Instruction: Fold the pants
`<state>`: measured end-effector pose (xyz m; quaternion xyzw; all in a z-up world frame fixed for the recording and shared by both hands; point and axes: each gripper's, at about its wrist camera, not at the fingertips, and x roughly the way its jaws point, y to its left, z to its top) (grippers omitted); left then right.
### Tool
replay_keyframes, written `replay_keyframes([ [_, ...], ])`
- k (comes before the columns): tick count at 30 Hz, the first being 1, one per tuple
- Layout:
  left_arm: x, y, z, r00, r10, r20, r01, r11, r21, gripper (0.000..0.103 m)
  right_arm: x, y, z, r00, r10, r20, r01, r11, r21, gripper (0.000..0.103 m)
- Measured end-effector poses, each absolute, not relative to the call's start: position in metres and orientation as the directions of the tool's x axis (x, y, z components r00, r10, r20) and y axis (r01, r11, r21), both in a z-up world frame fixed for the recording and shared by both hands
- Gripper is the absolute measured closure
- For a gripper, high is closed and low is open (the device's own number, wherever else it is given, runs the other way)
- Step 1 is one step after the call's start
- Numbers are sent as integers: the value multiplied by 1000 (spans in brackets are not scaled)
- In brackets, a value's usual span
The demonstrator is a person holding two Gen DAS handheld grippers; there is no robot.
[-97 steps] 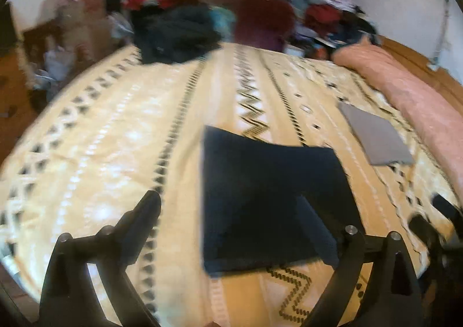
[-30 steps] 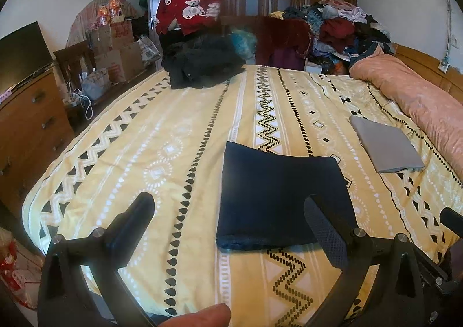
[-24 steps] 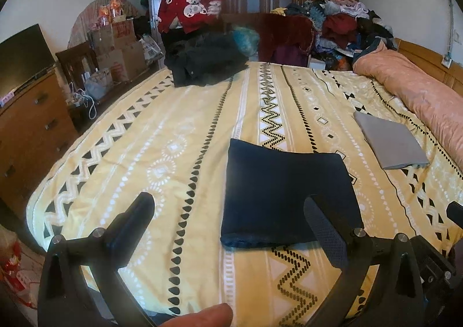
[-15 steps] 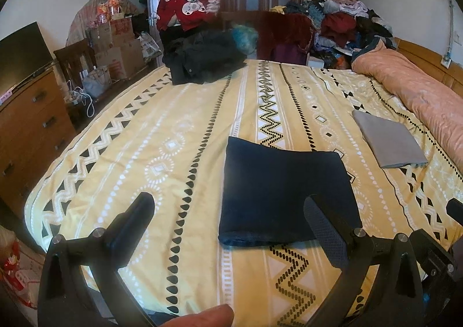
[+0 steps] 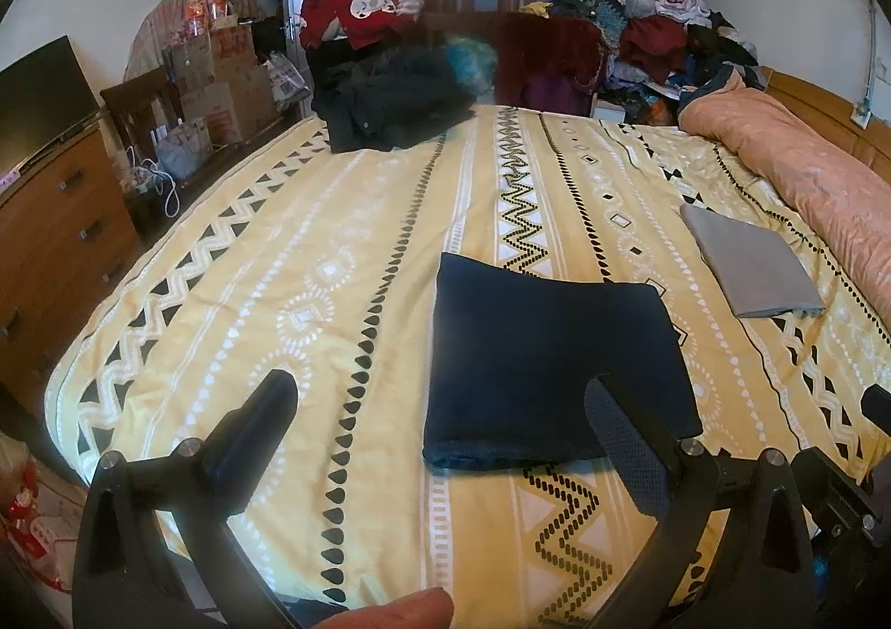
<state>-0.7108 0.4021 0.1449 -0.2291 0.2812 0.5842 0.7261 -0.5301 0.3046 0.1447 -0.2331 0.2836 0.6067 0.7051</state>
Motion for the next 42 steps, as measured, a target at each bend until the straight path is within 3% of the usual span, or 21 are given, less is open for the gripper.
replay_keyframes([
  [15,-701,420,140,173,710,-683,-968,252,17,0,-520,307,144,101,681,-725,-986,164,16,0],
  [42,-614,447,130,210,679,-704,-939,340,48,0,-473,280,160,131,708,-694,-966,249,72,0],
])
